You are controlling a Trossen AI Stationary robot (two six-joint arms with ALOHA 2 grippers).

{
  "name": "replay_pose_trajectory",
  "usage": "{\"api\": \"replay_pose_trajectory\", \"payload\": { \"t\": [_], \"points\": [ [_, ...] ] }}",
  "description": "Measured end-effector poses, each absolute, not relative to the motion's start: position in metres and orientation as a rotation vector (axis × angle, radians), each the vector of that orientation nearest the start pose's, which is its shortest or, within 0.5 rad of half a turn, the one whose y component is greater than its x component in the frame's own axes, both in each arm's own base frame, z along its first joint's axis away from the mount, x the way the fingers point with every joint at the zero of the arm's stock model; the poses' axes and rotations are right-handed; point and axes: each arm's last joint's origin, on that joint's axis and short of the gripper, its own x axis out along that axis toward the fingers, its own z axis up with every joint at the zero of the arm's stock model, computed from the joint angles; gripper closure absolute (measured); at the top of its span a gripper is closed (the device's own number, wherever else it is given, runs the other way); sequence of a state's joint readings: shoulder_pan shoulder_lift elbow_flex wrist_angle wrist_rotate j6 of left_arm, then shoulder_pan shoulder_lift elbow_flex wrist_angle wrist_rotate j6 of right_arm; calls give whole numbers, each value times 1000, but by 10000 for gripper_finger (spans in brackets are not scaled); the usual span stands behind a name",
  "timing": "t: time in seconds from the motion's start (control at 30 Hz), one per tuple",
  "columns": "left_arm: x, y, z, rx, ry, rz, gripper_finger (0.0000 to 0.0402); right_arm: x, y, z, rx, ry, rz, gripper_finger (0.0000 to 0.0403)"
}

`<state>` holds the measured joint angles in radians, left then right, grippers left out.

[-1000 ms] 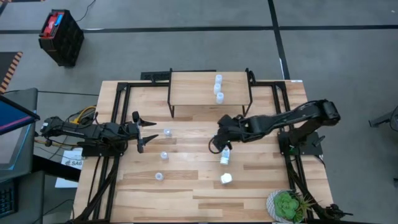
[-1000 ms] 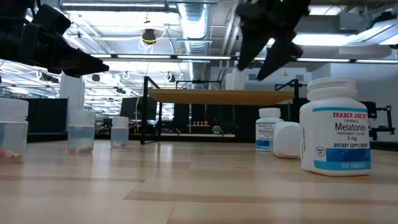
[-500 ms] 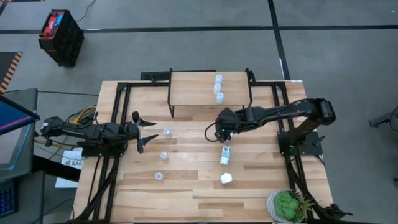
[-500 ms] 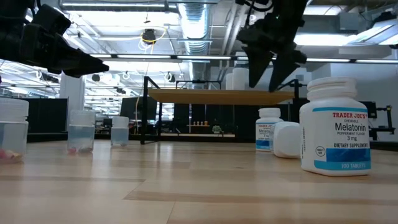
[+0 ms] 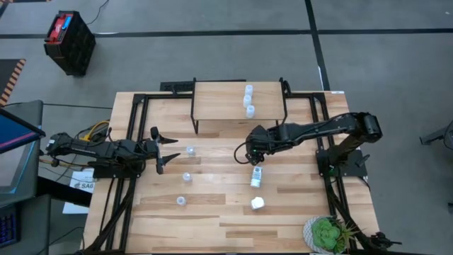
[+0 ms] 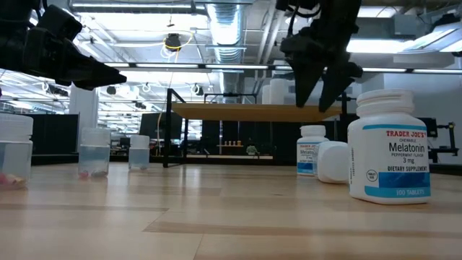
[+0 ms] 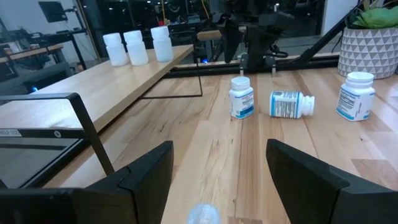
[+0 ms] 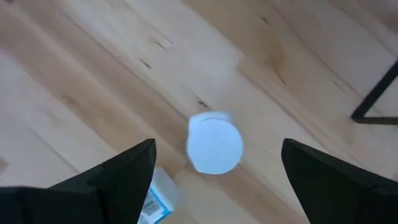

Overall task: Pick and place medicine bottles onto shelf by color
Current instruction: Put the large white pill bottle on the shelf

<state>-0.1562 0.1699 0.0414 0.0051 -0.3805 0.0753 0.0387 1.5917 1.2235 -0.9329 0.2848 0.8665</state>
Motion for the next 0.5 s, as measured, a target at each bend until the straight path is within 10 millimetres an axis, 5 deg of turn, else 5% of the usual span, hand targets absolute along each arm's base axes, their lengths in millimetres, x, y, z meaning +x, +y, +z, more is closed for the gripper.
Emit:
{"api": "replay_pose_trajectory", "payload": {
  "t": [0.5],
  "points": [
    [105,-6,165,108,127,219,156,312,4,220,480,1166,-695,35]
  ]
}}
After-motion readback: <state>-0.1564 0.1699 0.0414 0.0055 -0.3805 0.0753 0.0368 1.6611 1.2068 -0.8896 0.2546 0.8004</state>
